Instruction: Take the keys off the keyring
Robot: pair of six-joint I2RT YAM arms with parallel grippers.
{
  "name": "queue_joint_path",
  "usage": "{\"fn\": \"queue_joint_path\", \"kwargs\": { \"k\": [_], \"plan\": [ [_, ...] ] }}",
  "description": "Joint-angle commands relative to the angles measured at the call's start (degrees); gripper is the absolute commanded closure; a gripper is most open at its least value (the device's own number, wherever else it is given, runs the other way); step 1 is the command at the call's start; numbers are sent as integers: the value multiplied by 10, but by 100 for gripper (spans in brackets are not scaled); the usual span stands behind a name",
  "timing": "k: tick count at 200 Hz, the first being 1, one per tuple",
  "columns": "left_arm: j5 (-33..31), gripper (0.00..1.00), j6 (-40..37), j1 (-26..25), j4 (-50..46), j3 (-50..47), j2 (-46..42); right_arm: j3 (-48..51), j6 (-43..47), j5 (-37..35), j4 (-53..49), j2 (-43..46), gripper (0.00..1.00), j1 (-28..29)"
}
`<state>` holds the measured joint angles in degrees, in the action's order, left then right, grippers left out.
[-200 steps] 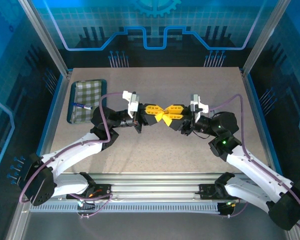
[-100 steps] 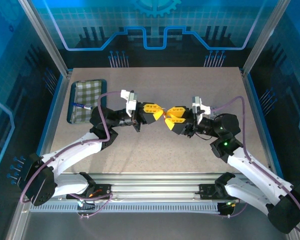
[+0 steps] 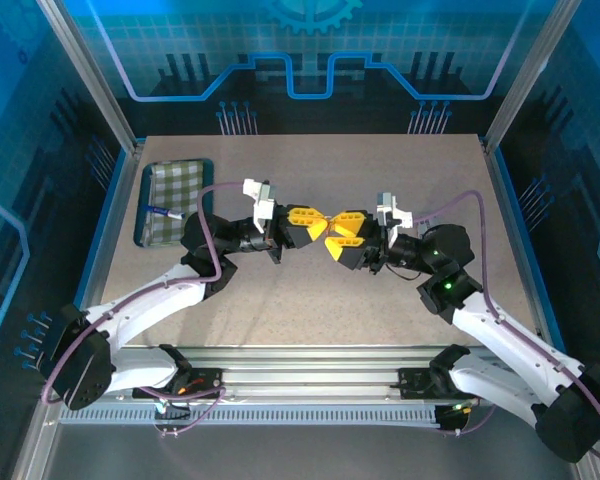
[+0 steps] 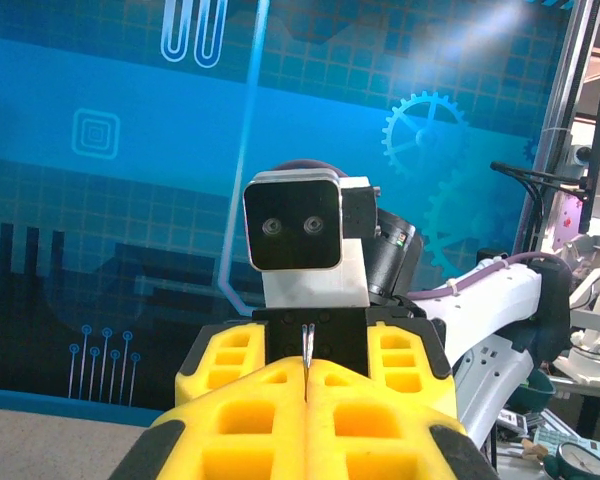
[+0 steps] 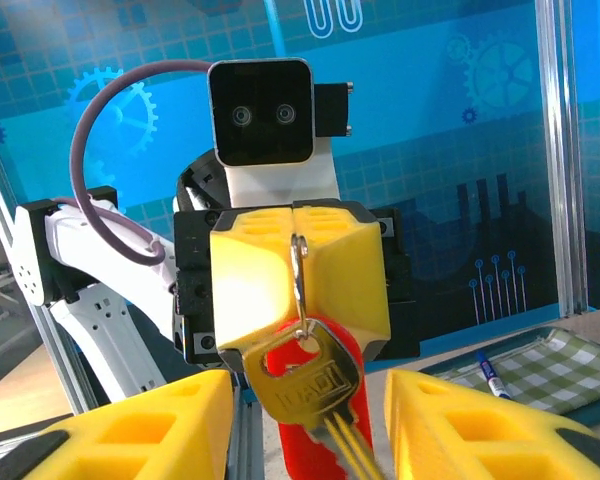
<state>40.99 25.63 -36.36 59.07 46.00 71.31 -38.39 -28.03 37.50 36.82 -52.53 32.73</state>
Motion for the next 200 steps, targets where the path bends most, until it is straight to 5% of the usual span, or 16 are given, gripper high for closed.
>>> {"fn": "queue_joint_path", "kwargs": {
  "k": [1, 27, 64, 144, 200],
  "plan": [
    [15, 100, 11, 1, 26, 2, 7, -25, 14, -15, 3, -3, 55, 8],
    [15, 100, 10, 1, 27, 3, 10, -32, 15, -10, 9, -8, 55, 12],
    [12, 100, 8, 1, 28, 2, 9, -35, 16, -6, 2, -12, 69, 13],
    [21, 100, -78, 6, -91, 9, -33, -31, 70, -23, -106, 45, 67, 6],
    [17, 100, -119, 5, -151, 15, -59, -56, 78, 35, -153, 28, 85, 6]
  ]
}}
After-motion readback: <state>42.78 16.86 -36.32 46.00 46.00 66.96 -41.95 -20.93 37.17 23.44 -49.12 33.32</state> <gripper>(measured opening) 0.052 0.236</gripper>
